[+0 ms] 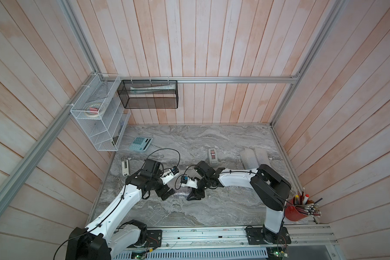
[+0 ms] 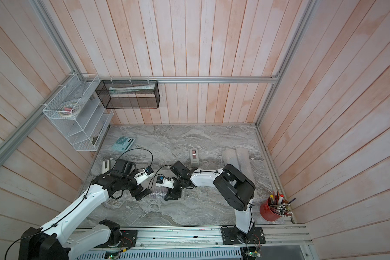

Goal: Wrap wine bottles in bubble wrap
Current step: Wrap the wine bottle in bubble wrap.

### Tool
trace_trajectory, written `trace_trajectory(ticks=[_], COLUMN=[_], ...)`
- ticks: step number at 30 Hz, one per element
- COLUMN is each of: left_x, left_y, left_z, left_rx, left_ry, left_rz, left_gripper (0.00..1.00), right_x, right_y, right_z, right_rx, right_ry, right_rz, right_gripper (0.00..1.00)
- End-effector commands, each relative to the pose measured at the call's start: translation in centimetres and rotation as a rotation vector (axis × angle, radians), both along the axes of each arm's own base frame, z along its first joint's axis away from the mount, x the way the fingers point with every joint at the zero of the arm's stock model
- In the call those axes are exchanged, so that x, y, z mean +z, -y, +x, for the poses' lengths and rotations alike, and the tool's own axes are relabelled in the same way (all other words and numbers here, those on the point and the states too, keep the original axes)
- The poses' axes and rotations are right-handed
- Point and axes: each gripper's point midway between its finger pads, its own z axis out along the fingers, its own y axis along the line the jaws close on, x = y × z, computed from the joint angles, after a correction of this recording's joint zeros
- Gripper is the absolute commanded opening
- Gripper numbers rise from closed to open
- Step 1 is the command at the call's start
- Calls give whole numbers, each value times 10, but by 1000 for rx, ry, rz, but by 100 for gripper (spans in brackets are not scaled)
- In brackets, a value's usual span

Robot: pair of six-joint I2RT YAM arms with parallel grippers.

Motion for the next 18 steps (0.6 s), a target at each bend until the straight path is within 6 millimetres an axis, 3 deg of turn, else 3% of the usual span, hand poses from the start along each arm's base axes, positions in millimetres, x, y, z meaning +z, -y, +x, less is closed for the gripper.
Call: trace_trajectory(ticks=[1, 8, 13, 18], left_x=[-3, -11, -22, -32], left_y=[-1, 19, 16, 33], left_z=[-10, -52, -44, -35], left_rx=[-19, -307, -418, -557], left_ry=[-8, 96, 135, 224], left_rz=[-10, -122, -20, 32], left_gripper=[100, 100, 100, 100], right_x=[-8, 1, -12, -16], right_y=[13, 7, 9, 10], right_z=[-23, -1, 6, 11], right_rx=[-23, -72, -107, -110], right_ry=[-309, -454, -530, -538], right_rz=[-77, -49, -116, -142], right_gripper=[57, 56, 56, 55])
